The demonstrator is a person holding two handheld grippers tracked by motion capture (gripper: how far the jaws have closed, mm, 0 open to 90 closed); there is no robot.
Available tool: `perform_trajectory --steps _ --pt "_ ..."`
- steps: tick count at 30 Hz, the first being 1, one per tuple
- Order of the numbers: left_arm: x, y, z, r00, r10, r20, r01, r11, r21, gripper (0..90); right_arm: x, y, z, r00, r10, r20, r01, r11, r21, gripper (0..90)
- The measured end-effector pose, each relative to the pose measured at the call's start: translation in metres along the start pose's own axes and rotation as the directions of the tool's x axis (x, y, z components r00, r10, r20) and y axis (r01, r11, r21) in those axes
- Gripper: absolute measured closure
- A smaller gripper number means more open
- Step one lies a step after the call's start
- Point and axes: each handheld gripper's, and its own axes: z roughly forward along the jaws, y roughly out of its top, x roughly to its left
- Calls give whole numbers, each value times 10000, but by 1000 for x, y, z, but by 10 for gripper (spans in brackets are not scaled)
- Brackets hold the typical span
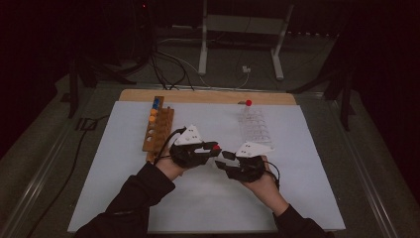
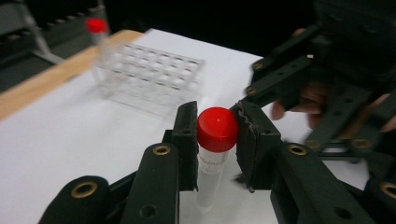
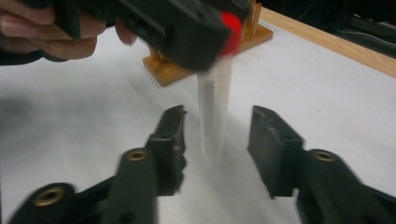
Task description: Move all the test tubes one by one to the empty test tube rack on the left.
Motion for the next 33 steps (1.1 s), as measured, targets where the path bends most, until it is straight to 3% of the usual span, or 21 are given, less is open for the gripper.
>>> perform_trajectory --steps 6,11,15,19,23,33 --pt "16 2 -24 9969 -319 -723 297 9991 -311 719 -3 5 -9 9999 44 124 -40 9996 -294 387" --pt "32 4 -51 9881 -508 -1453 432 9975 -553 719 -6 9 -15 9990 291 350 -272 9982 -533 161" --pt "43 6 -70 9784 -682 -1953 538 9955 -782 719 -11 11 -18 9969 606 499 -576 9966 -596 53" --pt "54 6 -87 9655 -844 -2463 622 9934 -962 719 -15 11 -23 9977 646 193 -631 9955 -712 0" --pt "65 4 -100 9496 -956 -2986 689 9927 -988 719 -17 10 -25 9977 623 272 -601 9953 -759 0" --pt "90 -9 -126 9011 -1583 -4036 1172 9852 -1248 719 -19 10 -28 9979 579 272 -555 9950 -835 0"
